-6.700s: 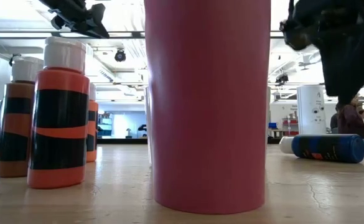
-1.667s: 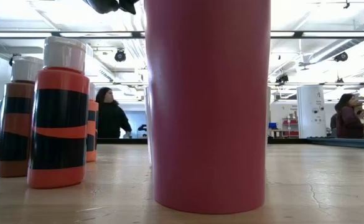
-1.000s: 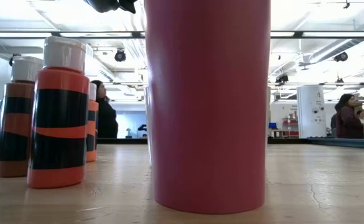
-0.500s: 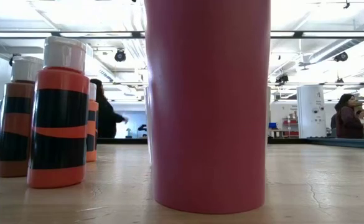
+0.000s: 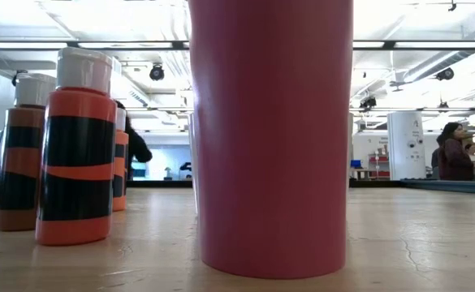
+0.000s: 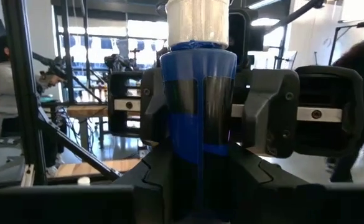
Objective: Pick & Place Paint Supplies
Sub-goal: Put the blue paint bottle into the white bin
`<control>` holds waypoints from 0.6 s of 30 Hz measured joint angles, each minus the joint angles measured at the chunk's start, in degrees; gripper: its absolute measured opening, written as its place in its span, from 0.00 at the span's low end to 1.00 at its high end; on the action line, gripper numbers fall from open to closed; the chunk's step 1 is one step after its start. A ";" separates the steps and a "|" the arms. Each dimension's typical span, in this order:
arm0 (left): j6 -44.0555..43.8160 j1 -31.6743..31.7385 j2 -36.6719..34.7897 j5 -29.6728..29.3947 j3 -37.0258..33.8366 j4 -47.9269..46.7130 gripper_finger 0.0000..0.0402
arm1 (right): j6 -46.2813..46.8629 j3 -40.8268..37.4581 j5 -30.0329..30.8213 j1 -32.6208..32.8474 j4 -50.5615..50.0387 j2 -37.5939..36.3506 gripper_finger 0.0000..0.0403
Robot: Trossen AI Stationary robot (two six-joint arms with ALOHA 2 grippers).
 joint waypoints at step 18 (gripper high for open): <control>0.09 0.04 0.02 0.38 0.50 -0.17 0.47 | 0.79 -0.02 0.08 -0.02 -1.35 0.02 0.20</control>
